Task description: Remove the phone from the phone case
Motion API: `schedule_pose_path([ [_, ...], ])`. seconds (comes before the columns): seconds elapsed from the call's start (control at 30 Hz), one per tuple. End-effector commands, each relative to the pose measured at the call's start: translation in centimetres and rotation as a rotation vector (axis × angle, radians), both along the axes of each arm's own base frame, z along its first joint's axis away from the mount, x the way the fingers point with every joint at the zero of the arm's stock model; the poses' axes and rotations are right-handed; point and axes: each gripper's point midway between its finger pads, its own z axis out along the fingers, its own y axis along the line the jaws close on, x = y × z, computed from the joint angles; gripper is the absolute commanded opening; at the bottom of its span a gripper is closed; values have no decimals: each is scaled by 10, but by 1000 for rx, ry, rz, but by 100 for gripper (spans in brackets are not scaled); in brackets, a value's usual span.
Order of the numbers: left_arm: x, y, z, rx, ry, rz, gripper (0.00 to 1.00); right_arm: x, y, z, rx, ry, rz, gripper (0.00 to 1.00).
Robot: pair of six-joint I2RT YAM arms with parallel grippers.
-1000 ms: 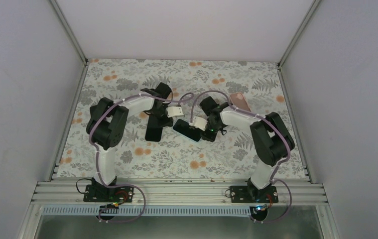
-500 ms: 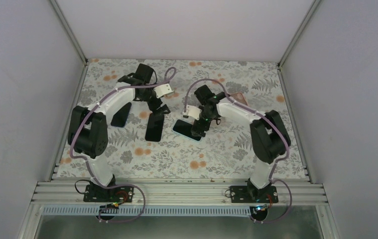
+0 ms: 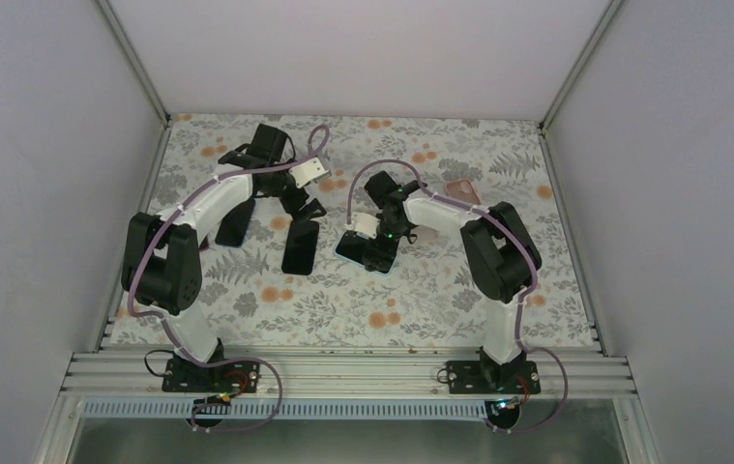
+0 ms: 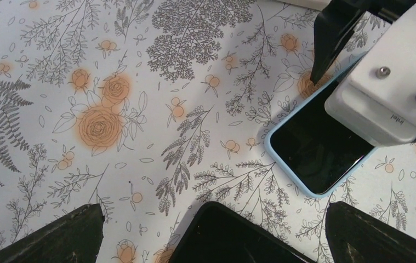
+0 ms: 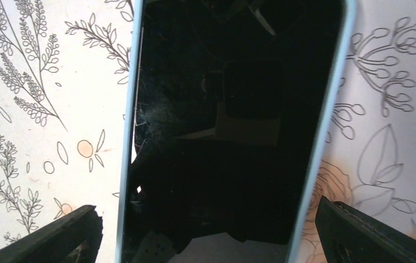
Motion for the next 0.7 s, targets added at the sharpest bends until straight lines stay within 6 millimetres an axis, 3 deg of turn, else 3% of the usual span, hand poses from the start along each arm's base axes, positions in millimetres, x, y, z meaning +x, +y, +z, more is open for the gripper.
schedule_pose_path([
  [0.0,2,-3,3,-28,-1,14,100,-12,10,-3,16,42,24,100],
  [0.13,4,-2,-2,-18,2,21,100,-14,7,-12,-11,35,13,100],
  [0.47,11,-7,-2,-48,37,42,100,10,-11,-34,-132,-116,-50,99],
  [0.6,3,-21,5,-152,169,-20,100,15,-11,-29,-139,-158,-65,75],
  [0.67,-14,-32,7,-224,308,-93,100,14,-10,-21,-126,-175,-64,69],
])
